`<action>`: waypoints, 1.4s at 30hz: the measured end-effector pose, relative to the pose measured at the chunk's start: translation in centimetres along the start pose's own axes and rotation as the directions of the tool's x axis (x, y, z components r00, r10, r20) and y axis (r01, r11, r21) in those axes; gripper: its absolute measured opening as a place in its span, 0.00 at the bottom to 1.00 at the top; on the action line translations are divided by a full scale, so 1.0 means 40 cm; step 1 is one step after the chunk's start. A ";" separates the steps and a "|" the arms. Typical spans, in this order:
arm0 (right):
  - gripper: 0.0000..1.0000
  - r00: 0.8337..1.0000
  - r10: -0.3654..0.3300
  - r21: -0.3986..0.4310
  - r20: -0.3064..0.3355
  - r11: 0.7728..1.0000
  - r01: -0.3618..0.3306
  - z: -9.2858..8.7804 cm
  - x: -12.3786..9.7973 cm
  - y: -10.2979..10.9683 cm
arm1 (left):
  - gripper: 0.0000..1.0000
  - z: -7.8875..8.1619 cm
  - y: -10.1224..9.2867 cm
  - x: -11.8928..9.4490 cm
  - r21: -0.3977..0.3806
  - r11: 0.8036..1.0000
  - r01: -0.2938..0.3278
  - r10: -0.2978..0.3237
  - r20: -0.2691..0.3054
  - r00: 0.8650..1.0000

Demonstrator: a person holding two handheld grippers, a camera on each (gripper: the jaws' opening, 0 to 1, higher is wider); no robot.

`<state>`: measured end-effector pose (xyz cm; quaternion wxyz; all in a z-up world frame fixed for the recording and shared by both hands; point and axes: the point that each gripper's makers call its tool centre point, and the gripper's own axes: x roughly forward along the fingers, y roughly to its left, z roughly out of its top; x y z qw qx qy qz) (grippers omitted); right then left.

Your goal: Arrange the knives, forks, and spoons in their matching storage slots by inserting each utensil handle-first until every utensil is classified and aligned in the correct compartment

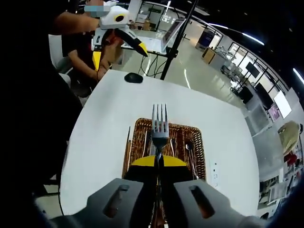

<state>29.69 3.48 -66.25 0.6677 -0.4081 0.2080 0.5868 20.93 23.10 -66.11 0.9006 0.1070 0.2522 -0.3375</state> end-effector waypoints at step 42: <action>0.00 0.999 -0.027 -0.062 -0.039 0.998 0.025 -0.014 0.098 -0.228 | 1.00 -0.031 0.055 0.025 -0.013 1.000 0.010 -0.010 -0.033 0.999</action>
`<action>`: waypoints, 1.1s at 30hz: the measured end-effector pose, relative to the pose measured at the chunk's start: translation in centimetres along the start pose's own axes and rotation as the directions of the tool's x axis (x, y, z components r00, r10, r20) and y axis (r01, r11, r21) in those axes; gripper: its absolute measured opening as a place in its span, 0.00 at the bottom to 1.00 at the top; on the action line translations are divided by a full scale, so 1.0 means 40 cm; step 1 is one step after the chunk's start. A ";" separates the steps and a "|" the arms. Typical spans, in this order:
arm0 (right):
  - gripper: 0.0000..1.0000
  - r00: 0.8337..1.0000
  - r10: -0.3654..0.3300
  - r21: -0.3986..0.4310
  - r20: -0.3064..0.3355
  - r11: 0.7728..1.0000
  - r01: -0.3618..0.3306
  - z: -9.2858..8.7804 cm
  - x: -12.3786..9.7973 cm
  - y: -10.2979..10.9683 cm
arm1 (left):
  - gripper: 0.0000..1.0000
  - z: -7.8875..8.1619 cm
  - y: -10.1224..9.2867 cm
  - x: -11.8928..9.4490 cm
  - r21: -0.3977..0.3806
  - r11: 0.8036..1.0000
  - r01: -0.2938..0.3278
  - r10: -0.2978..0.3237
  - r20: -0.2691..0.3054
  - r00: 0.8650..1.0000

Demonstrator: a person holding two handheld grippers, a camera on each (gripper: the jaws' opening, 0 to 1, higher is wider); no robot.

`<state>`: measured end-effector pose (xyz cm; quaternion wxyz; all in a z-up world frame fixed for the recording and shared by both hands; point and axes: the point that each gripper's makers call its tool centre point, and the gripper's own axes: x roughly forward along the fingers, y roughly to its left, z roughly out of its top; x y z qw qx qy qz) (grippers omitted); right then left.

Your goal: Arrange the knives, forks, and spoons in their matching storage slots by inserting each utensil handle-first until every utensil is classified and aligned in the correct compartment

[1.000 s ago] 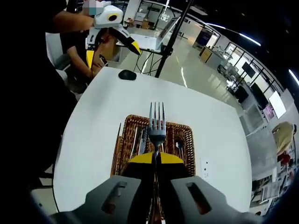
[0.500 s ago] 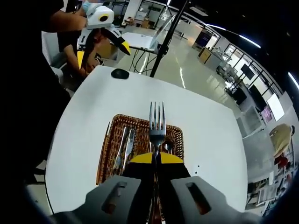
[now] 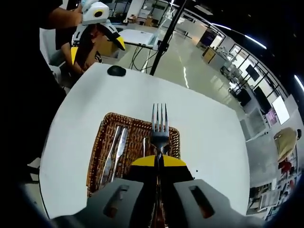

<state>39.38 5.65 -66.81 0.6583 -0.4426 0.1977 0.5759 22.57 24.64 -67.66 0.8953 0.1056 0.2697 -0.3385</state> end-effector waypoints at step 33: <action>0.00 0.999 0.001 -0.013 -0.042 1.000 -0.002 -0.038 0.051 -0.036 | 1.00 -0.017 0.020 0.027 -0.012 0.999 0.032 -0.032 -0.008 0.999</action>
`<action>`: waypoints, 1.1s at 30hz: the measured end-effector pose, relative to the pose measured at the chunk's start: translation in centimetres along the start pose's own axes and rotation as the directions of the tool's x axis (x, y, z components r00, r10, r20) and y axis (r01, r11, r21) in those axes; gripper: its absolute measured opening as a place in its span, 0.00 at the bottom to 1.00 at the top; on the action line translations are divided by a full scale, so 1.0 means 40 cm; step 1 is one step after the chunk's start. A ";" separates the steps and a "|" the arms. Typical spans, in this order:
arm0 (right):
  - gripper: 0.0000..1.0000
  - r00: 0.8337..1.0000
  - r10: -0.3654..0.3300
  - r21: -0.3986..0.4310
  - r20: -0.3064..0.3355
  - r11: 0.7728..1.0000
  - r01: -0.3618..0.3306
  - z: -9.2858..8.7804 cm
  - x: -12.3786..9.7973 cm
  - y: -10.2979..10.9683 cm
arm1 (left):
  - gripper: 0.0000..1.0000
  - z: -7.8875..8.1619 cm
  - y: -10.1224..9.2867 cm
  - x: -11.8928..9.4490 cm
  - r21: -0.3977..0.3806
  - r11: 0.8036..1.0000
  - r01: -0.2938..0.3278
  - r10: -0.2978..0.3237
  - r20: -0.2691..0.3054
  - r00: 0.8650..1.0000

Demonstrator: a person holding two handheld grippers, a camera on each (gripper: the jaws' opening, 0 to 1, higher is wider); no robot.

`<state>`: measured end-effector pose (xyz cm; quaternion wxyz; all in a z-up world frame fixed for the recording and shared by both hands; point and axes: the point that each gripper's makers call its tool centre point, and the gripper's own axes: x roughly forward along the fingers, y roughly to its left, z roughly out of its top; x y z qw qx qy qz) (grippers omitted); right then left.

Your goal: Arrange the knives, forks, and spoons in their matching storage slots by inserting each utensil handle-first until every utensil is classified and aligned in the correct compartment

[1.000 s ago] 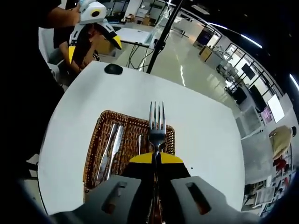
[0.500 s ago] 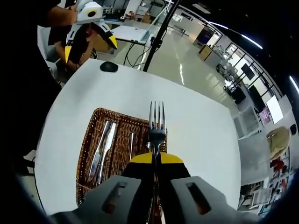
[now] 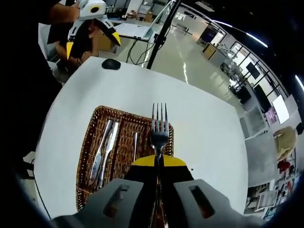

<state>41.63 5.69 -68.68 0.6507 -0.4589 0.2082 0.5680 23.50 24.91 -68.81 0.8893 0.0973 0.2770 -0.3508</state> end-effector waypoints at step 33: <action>0.00 0.998 0.065 0.070 -0.020 0.996 -0.063 -0.046 0.118 0.076 | 1.00 -0.036 0.019 0.002 -0.005 1.000 -0.002 0.002 -0.010 1.000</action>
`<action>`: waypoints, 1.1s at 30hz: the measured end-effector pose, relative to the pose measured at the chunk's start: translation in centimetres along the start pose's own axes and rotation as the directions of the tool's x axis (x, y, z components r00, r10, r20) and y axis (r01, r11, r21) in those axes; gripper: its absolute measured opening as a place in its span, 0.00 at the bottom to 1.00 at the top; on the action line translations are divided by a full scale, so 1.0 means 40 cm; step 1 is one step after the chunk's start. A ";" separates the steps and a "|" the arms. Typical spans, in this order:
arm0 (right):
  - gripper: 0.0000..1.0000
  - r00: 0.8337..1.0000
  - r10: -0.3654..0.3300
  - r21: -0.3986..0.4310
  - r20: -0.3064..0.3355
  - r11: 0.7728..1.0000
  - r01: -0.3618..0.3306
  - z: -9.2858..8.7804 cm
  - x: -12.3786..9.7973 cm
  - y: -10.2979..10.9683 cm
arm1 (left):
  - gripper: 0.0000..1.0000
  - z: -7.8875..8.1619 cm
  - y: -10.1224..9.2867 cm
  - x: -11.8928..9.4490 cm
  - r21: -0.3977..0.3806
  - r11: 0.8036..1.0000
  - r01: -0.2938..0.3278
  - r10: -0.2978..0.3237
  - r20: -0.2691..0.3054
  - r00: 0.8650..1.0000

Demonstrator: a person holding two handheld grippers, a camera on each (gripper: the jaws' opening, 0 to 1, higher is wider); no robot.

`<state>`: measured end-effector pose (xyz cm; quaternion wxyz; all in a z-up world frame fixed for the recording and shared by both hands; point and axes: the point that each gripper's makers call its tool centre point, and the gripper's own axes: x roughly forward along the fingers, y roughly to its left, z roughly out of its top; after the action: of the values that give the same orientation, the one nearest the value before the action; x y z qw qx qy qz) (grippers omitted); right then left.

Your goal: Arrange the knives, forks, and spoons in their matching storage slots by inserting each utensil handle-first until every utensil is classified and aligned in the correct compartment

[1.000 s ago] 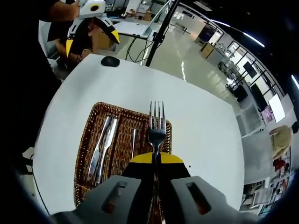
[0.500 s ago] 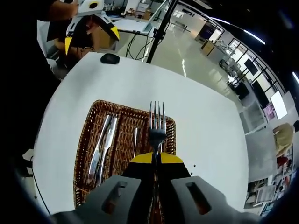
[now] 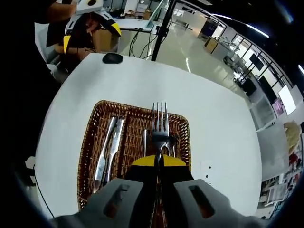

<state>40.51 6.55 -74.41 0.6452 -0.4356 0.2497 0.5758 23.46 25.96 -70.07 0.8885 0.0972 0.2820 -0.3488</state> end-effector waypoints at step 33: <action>0.00 0.994 0.110 0.127 -0.015 0.986 -0.108 -0.068 0.216 0.104 | 1.00 -0.051 0.030 -0.038 -0.040 0.999 -0.034 0.033 -0.009 0.999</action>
<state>38.83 8.61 -84.04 0.6361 -0.3861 0.3160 0.5886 22.49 28.43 -70.91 0.8947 0.0858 0.2911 -0.3278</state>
